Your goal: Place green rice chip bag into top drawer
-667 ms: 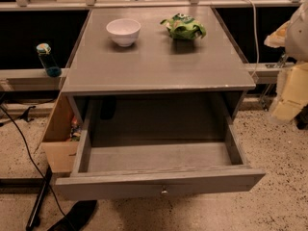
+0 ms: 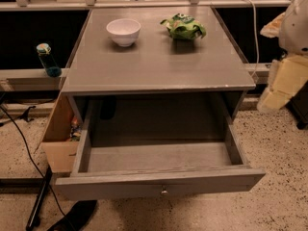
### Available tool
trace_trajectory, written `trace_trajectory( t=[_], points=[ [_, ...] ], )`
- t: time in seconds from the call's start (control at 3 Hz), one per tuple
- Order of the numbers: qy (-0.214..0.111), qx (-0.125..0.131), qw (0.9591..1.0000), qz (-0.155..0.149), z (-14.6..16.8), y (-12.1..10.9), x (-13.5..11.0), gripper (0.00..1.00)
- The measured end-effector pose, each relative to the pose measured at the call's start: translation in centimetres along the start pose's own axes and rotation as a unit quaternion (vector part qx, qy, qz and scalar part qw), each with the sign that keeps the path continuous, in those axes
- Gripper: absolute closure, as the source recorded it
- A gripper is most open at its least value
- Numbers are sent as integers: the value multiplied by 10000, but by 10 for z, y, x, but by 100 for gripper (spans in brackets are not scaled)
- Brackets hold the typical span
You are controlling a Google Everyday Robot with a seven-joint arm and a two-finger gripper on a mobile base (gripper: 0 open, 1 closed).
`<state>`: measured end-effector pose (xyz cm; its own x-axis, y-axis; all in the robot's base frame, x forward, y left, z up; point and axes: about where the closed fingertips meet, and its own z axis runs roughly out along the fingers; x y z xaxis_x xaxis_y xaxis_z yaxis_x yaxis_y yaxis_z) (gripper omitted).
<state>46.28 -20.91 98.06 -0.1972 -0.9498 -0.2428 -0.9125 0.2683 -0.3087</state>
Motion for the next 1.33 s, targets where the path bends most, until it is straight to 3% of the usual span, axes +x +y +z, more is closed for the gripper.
trace_trajectory(
  t=[0.67,1.33],
  points=[
    [-418,488,9979,-118,23,-45,-31,0],
    [-862,777,9924,-415,68,-95,-72,0]
  ],
)
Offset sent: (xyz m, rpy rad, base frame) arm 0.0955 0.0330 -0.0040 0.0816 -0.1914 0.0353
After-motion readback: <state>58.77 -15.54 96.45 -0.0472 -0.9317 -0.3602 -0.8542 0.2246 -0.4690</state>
